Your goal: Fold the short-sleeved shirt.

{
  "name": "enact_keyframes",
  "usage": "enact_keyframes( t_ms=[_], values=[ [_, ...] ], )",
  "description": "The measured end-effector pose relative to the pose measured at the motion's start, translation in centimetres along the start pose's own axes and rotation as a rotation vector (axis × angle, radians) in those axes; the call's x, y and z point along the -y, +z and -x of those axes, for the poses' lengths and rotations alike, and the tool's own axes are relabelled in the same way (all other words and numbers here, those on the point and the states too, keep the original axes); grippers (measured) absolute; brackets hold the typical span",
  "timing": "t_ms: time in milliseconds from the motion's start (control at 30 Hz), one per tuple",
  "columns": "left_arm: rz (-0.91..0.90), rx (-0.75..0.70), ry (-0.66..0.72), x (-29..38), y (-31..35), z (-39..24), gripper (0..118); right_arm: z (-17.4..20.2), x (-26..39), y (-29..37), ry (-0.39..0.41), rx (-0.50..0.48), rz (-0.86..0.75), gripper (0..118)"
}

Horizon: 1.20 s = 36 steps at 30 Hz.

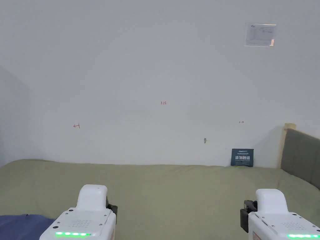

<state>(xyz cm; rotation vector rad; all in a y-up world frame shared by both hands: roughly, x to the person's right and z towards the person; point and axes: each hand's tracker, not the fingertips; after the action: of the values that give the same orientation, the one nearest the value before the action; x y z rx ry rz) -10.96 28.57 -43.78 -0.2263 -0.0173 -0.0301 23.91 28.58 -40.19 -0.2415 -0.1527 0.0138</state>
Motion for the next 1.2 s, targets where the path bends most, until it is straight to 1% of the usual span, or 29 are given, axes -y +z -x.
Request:
enact_keyframes(
  t_ms=[33,67,200,267,367,400,467,633,733,800,900,1000,1100,1200],
  values=[
    [-0.002,0.001,0.007,0.0,0.1,0.1,0,0.3,0.2,0.0,0.022,0.025,-0.004,0],
    [-0.002,-0.006,0.006,-0.1,0.2,0.0,0,0.4,0.4,-0.1,0.049,0.025,-0.002,0],
    [0.007,-0.031,0.003,-0.4,1.0,0.9,0,2.0,0.0,0.1,0.045,0.006,-0.004,0],
    [0.016,-0.049,0.014,-0.6,1.9,2.0,0,3.2,-0.4,0.2,0.054,-0.030,-0.008,0],
    [-0.002,-0.140,0.013,-0.7,4.4,5.2,0,6.7,-1.4,0.6,0.055,-0.145,-0.022,0],
    [-0.018,-0.191,0.007,-0.6,5.5,6.4,0,8.5,-1.7,1.1,0.075,-0.190,-0.041,0],
    [-0.008,-0.270,-0.010,-0.5,7.7,8.8,0,12.1,-2.2,1.8,0.084,-0.288,-0.073,0],
    [0.008,-0.465,0.072,1.6,14.5,15.6,0,22.4,-2.2,3.5,0.109,-0.590,-0.082,0],
    [0.049,-0.548,0.106,3.0,17.6,18.2,0,26.8,-1.5,4.5,0.124,-0.704,-0.075,0],
    [0.073,-0.581,0.117,4.1,19.0,19.7,0,28.9,-0.8,4.8,0.132,-0.756,-0.057,0],
    [0.081,-0.639,0.122,5.0,20.3,20.8,0,31.0,-0.2,4.9,0.141,-0.799,-0.031,0],
    [0.080,-0.657,0.138,5.2,20.5,21.5,0,31.8,-0.2,4.6,0.141,-0.815,-0.035,0],
    [0.089,-0.649,0.130,4.8,19.2,21.9,0,31.3,-0.7,3.8,0.140,-0.821,-0.038,0],
    [0.116,-0.596,0.109,3.8,16.0,22.4,0,29.9,-1.1,2.2,0.148,-0.777,-0.037,0]
  ],
)
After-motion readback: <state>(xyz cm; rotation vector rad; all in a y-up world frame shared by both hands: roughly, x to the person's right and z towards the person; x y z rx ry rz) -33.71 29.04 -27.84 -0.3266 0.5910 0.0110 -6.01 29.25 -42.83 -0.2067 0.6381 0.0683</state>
